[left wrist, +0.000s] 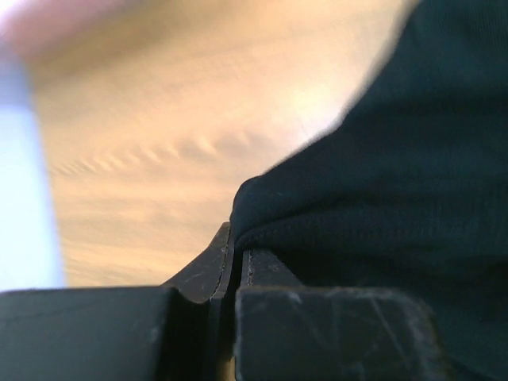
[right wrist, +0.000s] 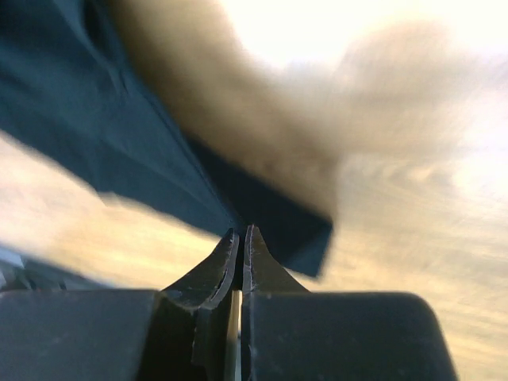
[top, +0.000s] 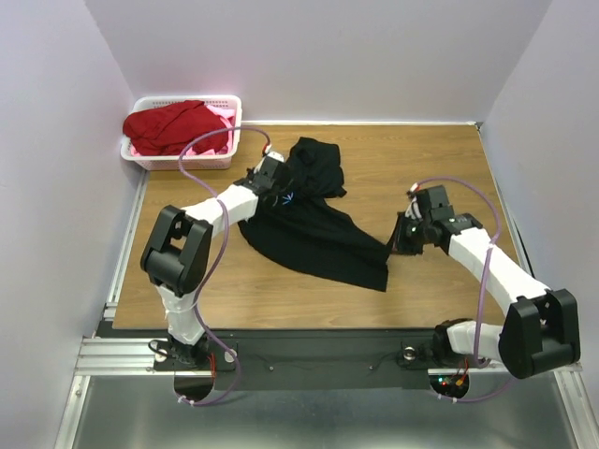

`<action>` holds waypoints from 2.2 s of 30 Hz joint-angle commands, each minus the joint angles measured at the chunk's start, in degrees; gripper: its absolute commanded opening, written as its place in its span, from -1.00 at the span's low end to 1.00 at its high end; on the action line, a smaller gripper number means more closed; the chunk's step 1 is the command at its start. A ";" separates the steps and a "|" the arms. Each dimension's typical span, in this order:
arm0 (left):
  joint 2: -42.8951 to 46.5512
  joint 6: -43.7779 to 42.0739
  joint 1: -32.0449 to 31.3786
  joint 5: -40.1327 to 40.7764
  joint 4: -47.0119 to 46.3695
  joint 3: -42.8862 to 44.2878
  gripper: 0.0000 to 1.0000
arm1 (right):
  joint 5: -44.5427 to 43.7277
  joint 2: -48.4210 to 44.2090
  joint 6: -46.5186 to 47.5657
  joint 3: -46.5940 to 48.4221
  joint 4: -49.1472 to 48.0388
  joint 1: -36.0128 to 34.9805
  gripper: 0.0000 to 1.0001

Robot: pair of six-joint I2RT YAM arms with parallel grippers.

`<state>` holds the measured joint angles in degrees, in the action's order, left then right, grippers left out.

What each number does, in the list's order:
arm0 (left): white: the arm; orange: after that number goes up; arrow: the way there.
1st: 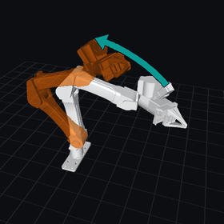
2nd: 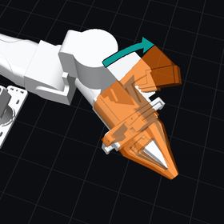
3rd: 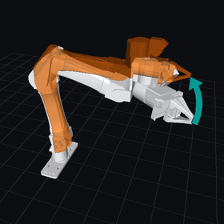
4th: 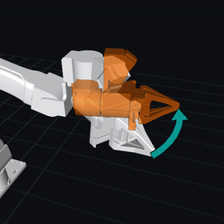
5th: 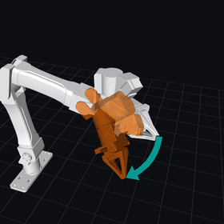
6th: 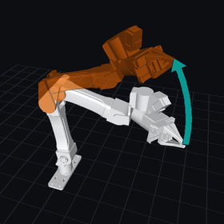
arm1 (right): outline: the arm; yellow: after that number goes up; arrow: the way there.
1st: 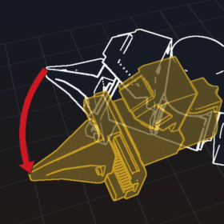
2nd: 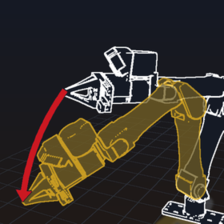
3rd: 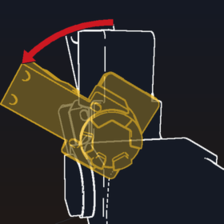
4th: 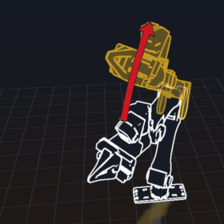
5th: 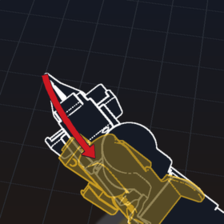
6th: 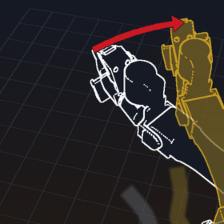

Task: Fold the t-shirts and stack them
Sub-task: Flatten the tshirt out

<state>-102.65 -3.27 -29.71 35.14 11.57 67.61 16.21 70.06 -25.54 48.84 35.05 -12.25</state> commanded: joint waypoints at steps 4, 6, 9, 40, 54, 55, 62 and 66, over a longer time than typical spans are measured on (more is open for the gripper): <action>-11.13 -13.25 6.16 6.61 -0.77 18.67 -1.00 | 6.64 1.39 -3.63 -4.80 4.78 -14.51 -0.99; -16.06 -15.01 6.25 6.53 0.28 26.05 -0.93 | 6.56 3.14 -7.23 -4.98 1.89 -20.23 -0.95; -18.90 -13.00 6.16 5.73 2.75 33.18 -0.31 | 6.21 7.00 -8.74 -1.48 0.29 -25.95 -0.60; 12.75 27.18 -15.55 -8.77 2.85 -9.87 -0.03 | -11.81 47.88 3.30 41.42 -14.39 -11.04 0.09; -0.53 26.91 -15.37 -10.08 1.35 -11.89 -0.06 | -14.45 50.88 1.11 39.67 -17.38 -10.25 -0.79; -0.71 27.00 -15.29 -10.52 1.78 -12.24 -0.12 | -15.32 50.53 1.19 38.36 -17.38 -9.47 -0.91; 1.40 25.51 -10.63 -13.51 6.44 -13.39 -0.35 | -19.02 43.85 -0.21 29.67 -17.38 0.63 -0.99; 3.15 23.31 -6.94 -17.28 6.98 -13.74 -0.35 | -19.55 37.89 -2.14 24.92 -17.29 9.33 -0.99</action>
<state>-99.77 22.63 -40.16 21.26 10.52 56.86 1.21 113.65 -25.85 76.55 17.47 -10.13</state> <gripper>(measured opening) 0.327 0.027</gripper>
